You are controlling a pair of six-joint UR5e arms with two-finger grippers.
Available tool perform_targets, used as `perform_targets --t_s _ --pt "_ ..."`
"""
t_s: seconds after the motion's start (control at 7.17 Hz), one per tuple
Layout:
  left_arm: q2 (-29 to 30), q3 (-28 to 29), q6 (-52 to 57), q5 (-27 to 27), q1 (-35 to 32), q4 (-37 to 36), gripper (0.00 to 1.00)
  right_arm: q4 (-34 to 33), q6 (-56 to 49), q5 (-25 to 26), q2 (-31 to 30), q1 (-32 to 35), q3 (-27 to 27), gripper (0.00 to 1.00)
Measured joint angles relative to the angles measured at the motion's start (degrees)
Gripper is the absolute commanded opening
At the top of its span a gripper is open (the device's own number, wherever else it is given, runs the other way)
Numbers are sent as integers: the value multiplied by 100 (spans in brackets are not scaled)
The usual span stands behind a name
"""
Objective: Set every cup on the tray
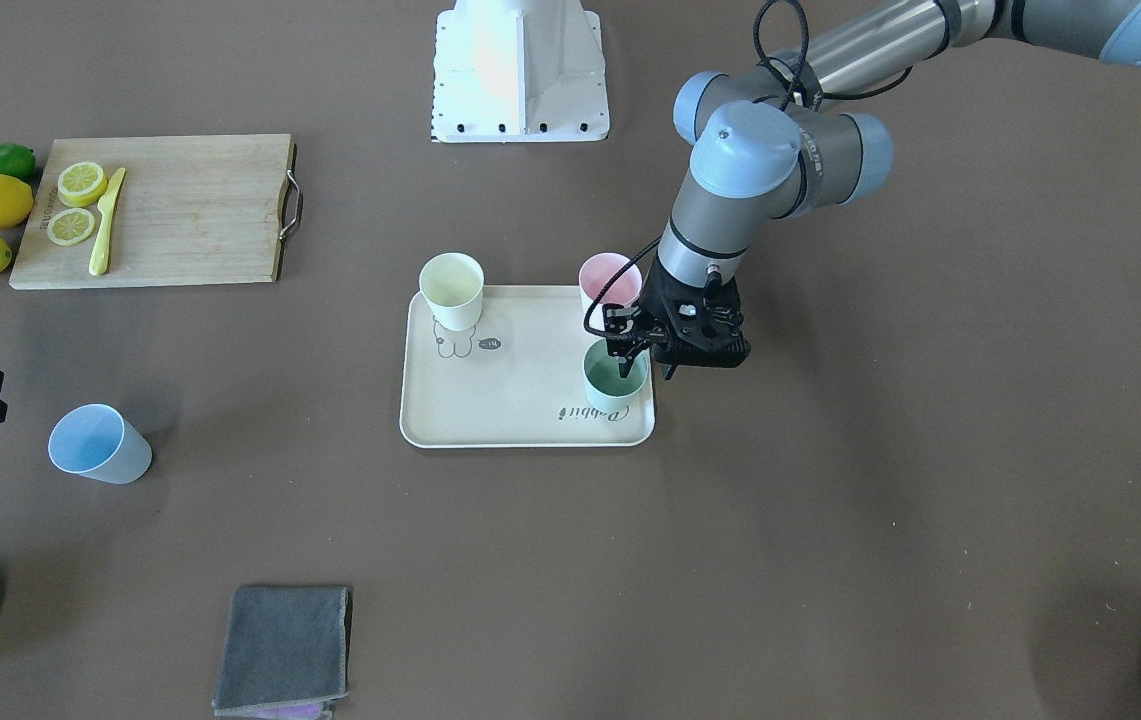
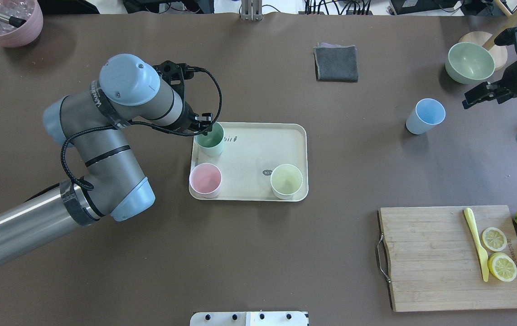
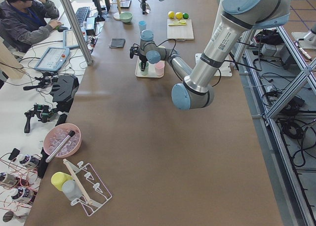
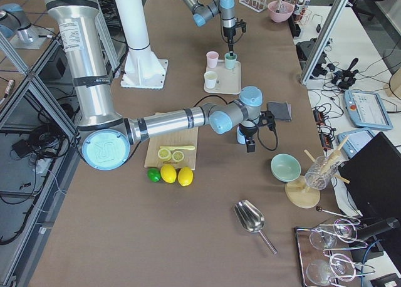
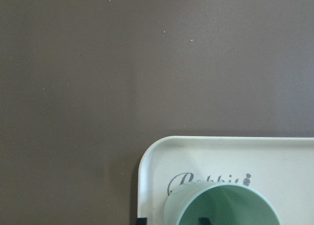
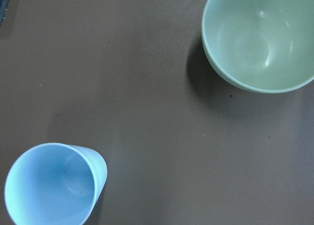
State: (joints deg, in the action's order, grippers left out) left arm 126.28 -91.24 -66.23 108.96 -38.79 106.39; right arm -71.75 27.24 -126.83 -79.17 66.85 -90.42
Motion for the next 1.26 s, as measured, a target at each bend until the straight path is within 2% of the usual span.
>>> perform_targets --t_s 0.14,0.28,0.42,0.56,0.7,0.84,1.12,1.26 --pt "-73 -247 166 169 -237 -206 98 5 109 2 23 -65 26 94" --pt "-127 -398 486 456 -553 -397 98 9 266 6 55 -162 33 86" --pt "-205 -464 784 670 -798 -489 98 11 472 22 120 -289 44 71" --pt "-288 -489 960 753 -910 -514 98 14 698 86 245 -439 114 48" --pt "-327 -495 1030 776 -951 -517 98 82 922 203 360 -575 253 36" --pt "-345 -497 1058 782 -966 -516 98 314 1118 325 419 -696 465 1" --pt "-364 -497 1083 784 -975 -512 98 786 1348 409 444 -815 765 0" --pt "-376 -496 1090 795 -999 -508 98 862 1444 423 454 -839 725 0"
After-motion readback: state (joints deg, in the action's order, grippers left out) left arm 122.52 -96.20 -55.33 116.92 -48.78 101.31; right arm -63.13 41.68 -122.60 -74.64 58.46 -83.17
